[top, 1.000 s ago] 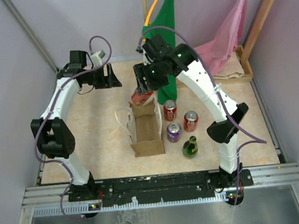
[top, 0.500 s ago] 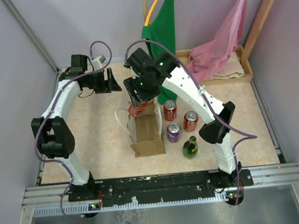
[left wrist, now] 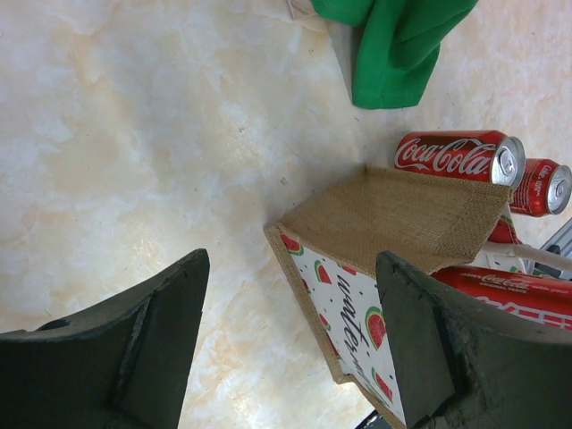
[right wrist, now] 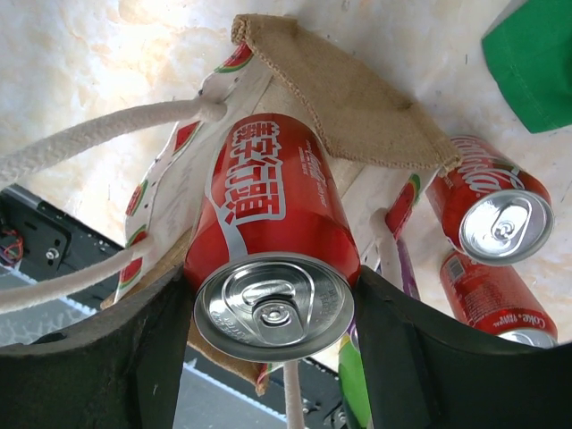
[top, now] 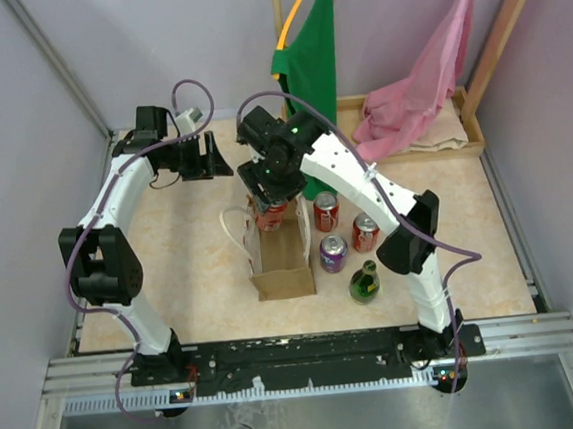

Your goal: Place the beverage into the canvas bag

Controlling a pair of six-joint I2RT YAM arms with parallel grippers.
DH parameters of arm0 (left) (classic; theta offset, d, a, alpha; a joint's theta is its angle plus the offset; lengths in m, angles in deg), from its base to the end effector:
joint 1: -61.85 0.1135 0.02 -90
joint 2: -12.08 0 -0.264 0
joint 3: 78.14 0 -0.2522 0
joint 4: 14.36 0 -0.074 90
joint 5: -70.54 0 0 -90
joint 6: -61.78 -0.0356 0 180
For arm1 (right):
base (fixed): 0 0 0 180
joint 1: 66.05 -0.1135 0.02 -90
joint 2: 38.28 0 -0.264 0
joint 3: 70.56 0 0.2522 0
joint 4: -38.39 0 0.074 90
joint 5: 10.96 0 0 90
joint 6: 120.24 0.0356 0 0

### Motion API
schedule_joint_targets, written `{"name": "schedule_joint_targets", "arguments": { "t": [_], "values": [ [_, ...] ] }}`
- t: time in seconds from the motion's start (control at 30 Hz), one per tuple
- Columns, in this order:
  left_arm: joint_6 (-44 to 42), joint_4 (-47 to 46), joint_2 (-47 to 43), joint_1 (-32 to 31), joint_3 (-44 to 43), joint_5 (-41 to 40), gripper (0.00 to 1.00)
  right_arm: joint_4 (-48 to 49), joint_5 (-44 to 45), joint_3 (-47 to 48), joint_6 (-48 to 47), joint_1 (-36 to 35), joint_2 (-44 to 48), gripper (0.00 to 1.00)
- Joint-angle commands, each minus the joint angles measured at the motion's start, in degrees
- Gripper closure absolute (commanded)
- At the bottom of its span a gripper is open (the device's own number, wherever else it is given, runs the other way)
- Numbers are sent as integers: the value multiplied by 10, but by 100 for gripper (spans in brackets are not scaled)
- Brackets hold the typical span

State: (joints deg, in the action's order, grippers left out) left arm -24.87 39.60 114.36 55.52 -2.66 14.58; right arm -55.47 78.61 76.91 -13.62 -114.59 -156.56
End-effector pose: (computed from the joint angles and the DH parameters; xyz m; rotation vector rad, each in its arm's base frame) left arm 0.3877 -0.0631 0.3001 0.3188 2.4036 -0.8060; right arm 0.2727 0.3090 0.3699 -0.7592 2.6461 0.3418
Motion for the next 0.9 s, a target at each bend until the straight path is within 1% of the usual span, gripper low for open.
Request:
{"name": "schedule_joint_targets", "arguments": {
  "t": [0.0, 0.23, 0.67, 0.77, 0.87],
  "values": [
    [-3, -10, -17, 2, 4, 3, 19, 40, 0, -1, -13, -6, -2, 100],
    [-3, -9, -16, 2, 4, 6, 19, 62, -2, -35, -19, -6, -9, 100],
    [-3, -9, -16, 3, 6, 15, 19, 82, -2, -51, -22, -8, -22, 100],
    [-2, -3, -16, 2, 2, 30, 19, 84, 4, -55, -21, -8, -23, 100],
    [-12, 18, -17, -1, -9, 58, 23, 85, 8, -57, -19, -8, -23, 100]
  ]
}}
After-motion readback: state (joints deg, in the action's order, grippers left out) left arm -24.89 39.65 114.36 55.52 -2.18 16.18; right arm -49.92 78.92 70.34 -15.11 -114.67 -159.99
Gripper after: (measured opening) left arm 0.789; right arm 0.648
